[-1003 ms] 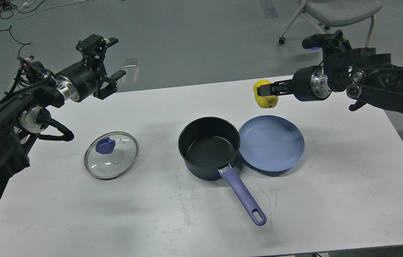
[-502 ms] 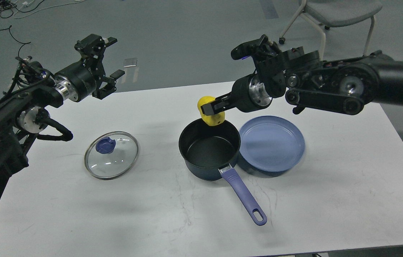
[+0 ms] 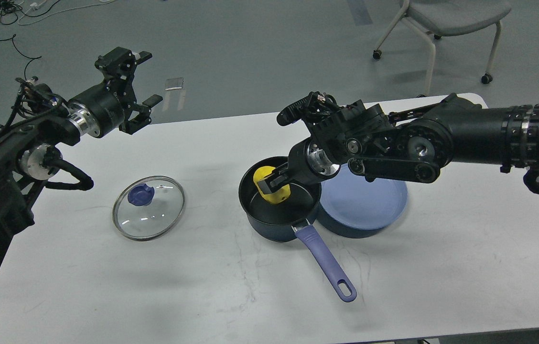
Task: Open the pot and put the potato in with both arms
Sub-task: 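Lower the potato into the saucepan and open the right gripper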
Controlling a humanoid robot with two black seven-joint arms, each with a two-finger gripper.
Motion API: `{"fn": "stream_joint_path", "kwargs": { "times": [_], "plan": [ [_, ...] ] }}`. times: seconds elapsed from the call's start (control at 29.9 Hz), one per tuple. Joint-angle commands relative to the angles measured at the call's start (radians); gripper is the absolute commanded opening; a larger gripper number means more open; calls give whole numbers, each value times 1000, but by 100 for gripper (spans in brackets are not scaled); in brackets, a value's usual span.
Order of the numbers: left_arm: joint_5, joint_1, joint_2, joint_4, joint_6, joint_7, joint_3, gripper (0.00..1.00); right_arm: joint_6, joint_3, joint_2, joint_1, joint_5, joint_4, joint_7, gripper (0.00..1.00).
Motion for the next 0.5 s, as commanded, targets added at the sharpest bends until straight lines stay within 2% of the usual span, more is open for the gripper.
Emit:
{"fn": "stream_joint_path", "kwargs": {
  "times": [0.0,0.1,0.17,0.2,0.23,0.33,0.47],
  "plan": [
    [0,0,-1,-1,0,1,0,98,1,-7,2,-11,0,-12,0,50],
    [0,0,-1,1,0,1,0,98,1,-5,11,-20,0,-24,2,53],
    [0,0,0,1,0,-1,1,98,1,-5,20,-28,0,-32,0,58],
    [0,0,0,1,0,1,0,98,1,-5,23,-29,2,-38,0,64],
    [0,-1,2,1,0,1,1,98,-1,-4,28,-31,3,-45,0,76],
    [0,0,3,1,0,1,1,98,-1,-2,37,-31,6,-50,3,92],
    [0,0,2,-1,0,-1,1,98,-1,6,48,-28,6,-50,5,96]
  ]
}}
